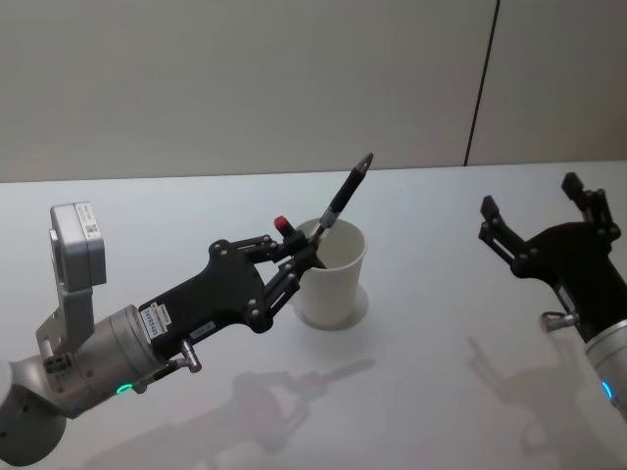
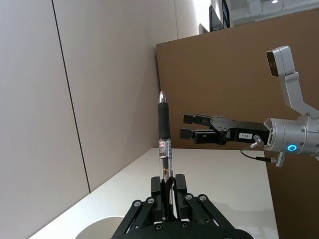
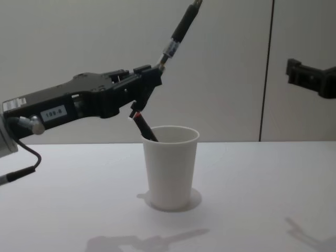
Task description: Place the pen into the pen holder.
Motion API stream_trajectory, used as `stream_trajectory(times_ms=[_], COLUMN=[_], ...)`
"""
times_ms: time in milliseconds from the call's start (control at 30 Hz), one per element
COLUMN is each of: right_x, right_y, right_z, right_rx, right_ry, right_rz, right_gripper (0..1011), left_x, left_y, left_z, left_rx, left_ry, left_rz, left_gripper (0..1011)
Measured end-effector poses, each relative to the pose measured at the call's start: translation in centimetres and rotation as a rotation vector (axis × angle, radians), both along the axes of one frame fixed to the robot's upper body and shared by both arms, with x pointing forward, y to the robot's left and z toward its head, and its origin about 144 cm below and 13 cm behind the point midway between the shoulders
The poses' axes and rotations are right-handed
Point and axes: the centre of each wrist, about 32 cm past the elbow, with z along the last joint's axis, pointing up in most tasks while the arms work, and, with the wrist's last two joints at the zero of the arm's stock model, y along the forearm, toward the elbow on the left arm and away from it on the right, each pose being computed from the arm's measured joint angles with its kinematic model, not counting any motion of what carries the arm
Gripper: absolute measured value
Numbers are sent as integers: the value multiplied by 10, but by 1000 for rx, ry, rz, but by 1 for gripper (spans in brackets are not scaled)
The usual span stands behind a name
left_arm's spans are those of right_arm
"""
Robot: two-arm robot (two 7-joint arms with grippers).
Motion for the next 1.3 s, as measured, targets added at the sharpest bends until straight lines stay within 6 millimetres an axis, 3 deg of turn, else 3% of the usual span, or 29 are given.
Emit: stream_trajectory(times_ms=[800,1300], right_x=[3,12], right_y=[-17,-18], right_z=[6,6], right_rx=[103,287], right_ry=[11,36], right_rz=[345,575], right_gripper=[1001,1001], left_x=[0,0], left_y=[0,0], left_z=[0,0], left_rx=[1,2], left_ry=[-2,-2], left_rz=[-4,-5], left_gripper=[175,175])
